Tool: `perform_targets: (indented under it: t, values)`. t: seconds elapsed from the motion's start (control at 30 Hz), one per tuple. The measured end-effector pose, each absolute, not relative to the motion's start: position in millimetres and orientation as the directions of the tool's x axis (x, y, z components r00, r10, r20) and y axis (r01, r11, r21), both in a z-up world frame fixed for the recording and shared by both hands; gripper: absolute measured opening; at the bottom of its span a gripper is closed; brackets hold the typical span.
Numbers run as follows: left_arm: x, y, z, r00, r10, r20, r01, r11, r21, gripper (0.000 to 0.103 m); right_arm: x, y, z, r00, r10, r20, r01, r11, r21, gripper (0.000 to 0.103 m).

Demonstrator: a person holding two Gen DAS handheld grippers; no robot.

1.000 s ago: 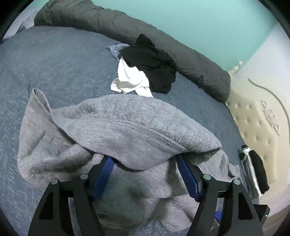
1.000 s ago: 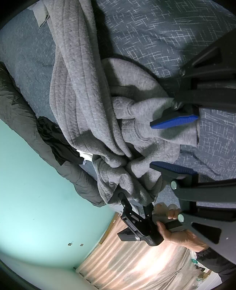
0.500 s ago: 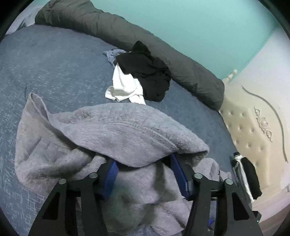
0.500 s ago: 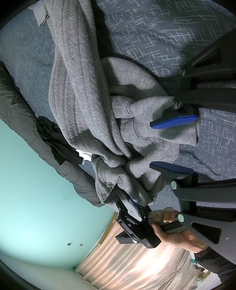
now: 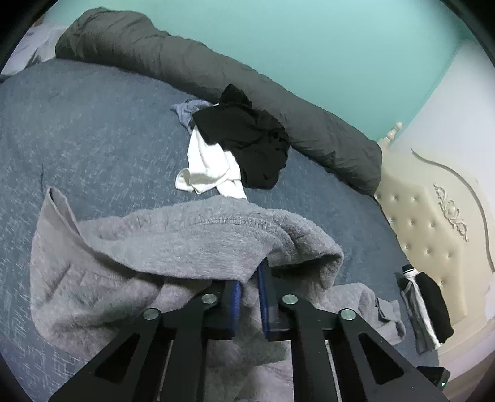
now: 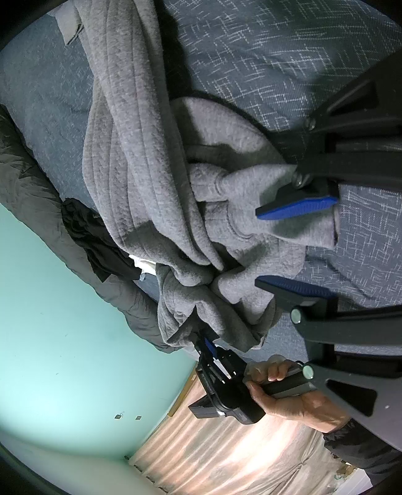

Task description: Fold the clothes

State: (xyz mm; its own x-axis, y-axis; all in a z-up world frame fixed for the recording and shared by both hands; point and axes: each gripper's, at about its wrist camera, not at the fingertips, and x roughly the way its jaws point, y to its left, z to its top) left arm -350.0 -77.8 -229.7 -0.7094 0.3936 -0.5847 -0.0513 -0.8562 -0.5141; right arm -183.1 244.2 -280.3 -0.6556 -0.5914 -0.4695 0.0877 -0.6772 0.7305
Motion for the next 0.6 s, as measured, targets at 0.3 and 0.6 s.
perform_targets:
  t: [0.3, 0.6]
  values:
    - [-335.2, -87.6, -216.8, -0.724, 0.378, -0.578, -0.074, -0.875, -0.479, 0.003, -184.8, 244.8, -278.7, -0.654, -0.595, -0.467, 0.091, -0.674, 0.733, 0.038]
    - [-304.3, -119.9, -197.5, -0.740, 0.328, -0.588, -0.046, -0.896, -0.441, 0.003, -183.0, 241.4, -276.6, -0.651, -0.600, -0.466, 0.106, -0.679, 0.727, 0.038]
